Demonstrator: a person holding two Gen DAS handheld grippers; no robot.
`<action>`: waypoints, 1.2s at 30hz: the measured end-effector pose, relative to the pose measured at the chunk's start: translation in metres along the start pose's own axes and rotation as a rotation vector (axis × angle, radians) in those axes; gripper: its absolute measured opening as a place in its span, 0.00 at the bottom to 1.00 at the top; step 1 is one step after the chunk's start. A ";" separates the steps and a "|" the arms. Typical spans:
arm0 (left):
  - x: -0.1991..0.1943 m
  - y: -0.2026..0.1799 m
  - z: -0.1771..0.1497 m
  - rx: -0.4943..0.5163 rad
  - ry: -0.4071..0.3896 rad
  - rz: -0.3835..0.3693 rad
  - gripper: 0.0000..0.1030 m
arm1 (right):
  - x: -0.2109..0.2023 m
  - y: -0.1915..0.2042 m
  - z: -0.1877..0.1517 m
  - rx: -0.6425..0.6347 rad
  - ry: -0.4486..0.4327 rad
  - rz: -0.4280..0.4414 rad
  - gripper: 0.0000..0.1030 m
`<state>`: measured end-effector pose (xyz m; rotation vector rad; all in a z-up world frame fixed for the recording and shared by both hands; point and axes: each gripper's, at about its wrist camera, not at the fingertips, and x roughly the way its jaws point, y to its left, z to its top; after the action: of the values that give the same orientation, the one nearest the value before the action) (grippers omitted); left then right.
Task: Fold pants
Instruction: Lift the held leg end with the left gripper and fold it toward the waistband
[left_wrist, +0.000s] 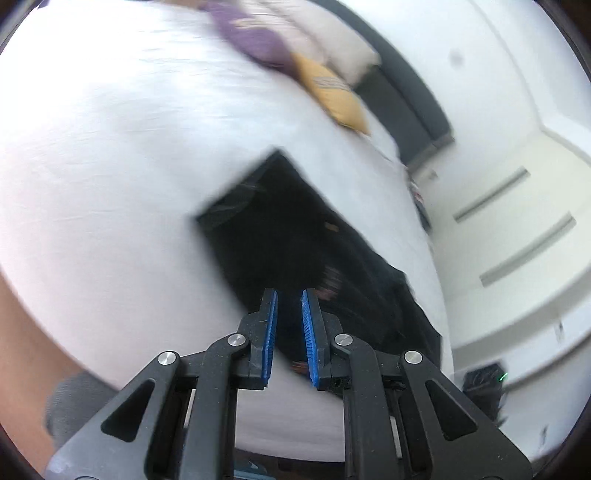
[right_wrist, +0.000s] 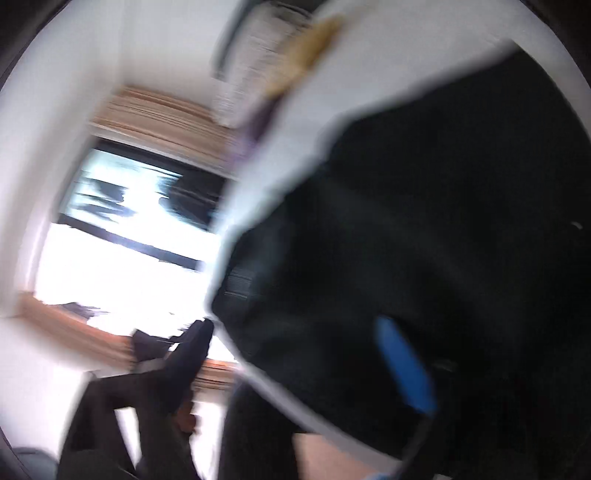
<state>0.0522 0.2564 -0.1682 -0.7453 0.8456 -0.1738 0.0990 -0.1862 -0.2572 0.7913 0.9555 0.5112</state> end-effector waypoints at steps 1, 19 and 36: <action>-0.001 0.009 0.003 -0.021 0.002 -0.003 0.13 | -0.003 0.005 -0.004 -0.037 -0.032 -0.024 0.58; 0.013 0.049 -0.009 -0.152 -0.091 -0.080 0.76 | -0.033 0.012 -0.005 0.065 -0.039 0.150 0.62; 0.056 0.047 0.015 -0.241 -0.077 -0.168 0.75 | -0.034 0.003 -0.007 0.077 -0.037 0.161 0.62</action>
<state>0.0939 0.2755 -0.2277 -1.0439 0.7382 -0.1933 0.0762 -0.2053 -0.2394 0.9497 0.8858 0.6001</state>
